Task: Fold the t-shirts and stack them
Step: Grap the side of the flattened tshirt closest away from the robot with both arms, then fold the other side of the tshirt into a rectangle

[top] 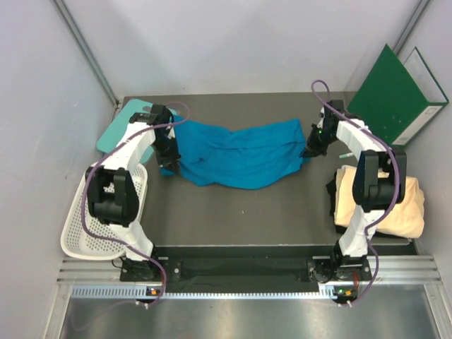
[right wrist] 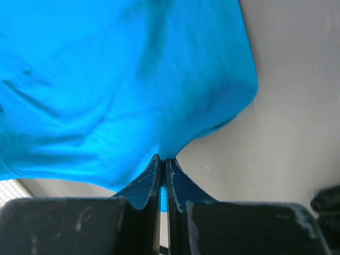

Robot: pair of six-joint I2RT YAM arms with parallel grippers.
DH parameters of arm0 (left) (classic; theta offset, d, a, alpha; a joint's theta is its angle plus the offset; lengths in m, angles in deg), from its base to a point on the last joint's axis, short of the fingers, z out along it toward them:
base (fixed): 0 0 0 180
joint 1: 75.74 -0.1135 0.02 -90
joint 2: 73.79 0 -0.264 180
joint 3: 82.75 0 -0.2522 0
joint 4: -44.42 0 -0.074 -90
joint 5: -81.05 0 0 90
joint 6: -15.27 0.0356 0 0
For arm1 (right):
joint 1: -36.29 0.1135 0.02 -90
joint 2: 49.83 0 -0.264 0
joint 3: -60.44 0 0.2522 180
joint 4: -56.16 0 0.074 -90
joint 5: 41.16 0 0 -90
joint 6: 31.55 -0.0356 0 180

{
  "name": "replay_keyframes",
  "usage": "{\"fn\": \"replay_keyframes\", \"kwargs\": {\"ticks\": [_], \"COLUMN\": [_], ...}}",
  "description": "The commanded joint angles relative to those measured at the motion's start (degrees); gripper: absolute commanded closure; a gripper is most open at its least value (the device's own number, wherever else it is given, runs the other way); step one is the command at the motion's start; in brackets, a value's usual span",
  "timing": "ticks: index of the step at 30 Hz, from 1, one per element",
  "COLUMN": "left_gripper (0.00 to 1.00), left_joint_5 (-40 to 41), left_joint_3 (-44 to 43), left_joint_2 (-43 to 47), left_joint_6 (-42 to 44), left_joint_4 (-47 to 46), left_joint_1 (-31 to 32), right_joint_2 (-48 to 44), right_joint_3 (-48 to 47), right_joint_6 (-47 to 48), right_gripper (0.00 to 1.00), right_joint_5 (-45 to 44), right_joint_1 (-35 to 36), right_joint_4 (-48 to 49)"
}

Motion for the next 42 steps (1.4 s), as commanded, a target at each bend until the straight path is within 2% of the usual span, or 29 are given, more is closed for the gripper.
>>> {"fn": "replay_keyframes", "kwargs": {"ticks": [1, 13, 27, 30, 32, 37, 42], "left_gripper": [1.0, 1.0, 1.0, 1.0, 1.0, 1.0, 1.0], "left_joint_5": [-3.1, -5.1, -5.9, -6.8, -8.6, -10.5, -10.4], "left_joint_3": [-6.4, -21.4, -24.0, -22.5, -18.3, -7.7, -1.3], "left_joint_2": [-3.3, -11.7, -13.9, -13.0, -10.4, -2.5, 3.3], "left_joint_6": [0.3, -1.8, -0.2, 0.0, -0.1, -0.7, -1.3], "left_joint_4": [-0.8, -2.7, 1.8, 4.3, 3.6, 2.7, 4.4], "left_joint_1": [-1.2, -2.8, -5.9, -5.9, -5.9, -5.9, -5.9], "right_joint_2": [5.0, 16.8, 15.8, 15.6, 14.3, 8.8, 3.5], "right_joint_3": [-6.2, -18.0, -19.1, -18.9, -18.1, -12.6, -4.9], "right_joint_6": [0.4, -0.5, -2.5, -2.4, -2.2, -1.6, -0.3], "right_gripper": [0.99, 0.98, 0.99, 0.99, 0.99, 0.99, 0.99], "right_joint_5": [1.8, 3.8, 5.2, 6.1, 6.4, 7.5, 8.9], "right_joint_1": [-0.6, -1.2, -5.6, -5.8, -5.8, -5.8, -5.8], "right_joint_4": [0.2, 0.5, 2.7, 1.8, 1.4, 1.0, -0.1]}}
